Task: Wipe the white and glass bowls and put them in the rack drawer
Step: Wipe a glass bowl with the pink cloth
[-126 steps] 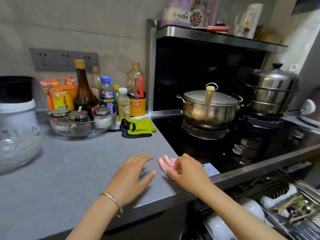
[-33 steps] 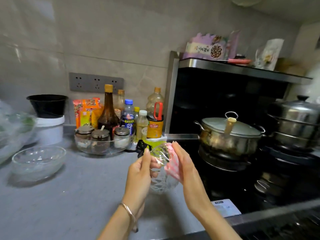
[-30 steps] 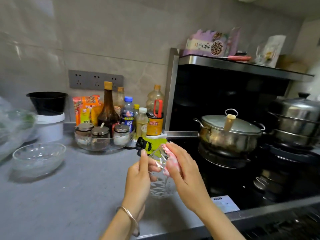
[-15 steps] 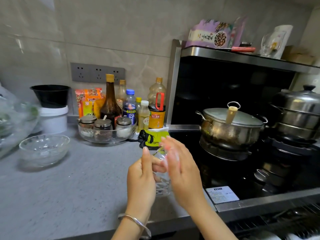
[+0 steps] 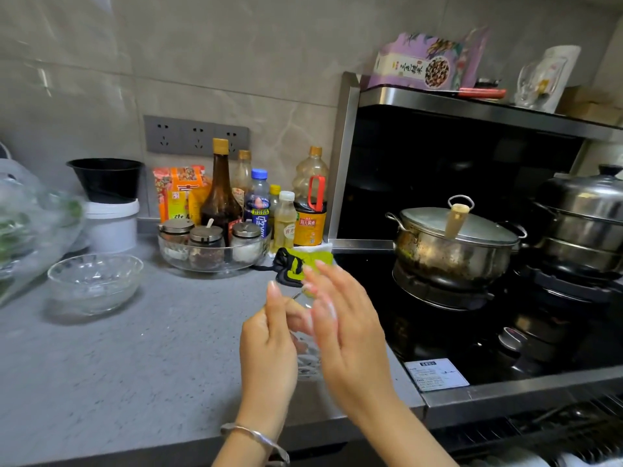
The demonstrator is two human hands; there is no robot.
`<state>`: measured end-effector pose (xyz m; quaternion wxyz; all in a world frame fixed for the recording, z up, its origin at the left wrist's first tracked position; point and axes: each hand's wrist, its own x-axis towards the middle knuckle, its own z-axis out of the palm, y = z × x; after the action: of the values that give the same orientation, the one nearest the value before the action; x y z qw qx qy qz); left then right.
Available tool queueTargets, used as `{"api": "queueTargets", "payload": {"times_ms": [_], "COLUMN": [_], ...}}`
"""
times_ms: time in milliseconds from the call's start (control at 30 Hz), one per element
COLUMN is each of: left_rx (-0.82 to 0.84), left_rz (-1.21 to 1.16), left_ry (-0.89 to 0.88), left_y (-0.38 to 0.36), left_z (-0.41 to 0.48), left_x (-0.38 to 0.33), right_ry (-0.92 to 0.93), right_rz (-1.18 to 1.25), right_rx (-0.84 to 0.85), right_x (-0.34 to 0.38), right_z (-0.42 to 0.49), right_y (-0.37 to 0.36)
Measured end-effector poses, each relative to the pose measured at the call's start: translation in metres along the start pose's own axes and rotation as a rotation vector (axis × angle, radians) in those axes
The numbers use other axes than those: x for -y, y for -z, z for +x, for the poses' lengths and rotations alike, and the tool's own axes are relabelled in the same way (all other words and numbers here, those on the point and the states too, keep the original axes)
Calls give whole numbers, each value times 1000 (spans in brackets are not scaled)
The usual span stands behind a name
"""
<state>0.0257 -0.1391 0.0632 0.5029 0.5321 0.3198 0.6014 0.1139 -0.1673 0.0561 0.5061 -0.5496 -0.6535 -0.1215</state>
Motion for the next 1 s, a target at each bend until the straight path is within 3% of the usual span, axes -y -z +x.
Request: {"api": "queueTargets", "payload": {"times_ms": [67, 133, 333, 467, 600, 800, 900, 1000], "left_rx": [17, 32, 88, 170, 279, 298, 264, 160], "left_rz": [-5, 5, -42, -32, 49, 494, 458, 385], "left_ry": [26, 23, 81, 78, 31, -302, -339, -267], "left_y": [2, 3, 11, 24, 30, 32, 27, 28], "left_z": [2, 2, -2, -1, 4, 16, 19, 20], "left_x": [0, -2, -8, -6, -5, -1, 5, 9], "right_ry": [213, 256, -242, -480, -637, -519, -480, -396], "right_rz": [-190, -177, 408, 581, 589, 382, 376, 467], "right_rx": [9, 2, 49, 171, 224, 194, 193, 110], "right_x": [0, -6, -9, -6, -2, 6, 6, 1], "right_z": [-7, -4, 14, 20, 23, 29, 23, 12], "right_y": [-5, -1, 14, 25, 32, 28, 18, 7]}}
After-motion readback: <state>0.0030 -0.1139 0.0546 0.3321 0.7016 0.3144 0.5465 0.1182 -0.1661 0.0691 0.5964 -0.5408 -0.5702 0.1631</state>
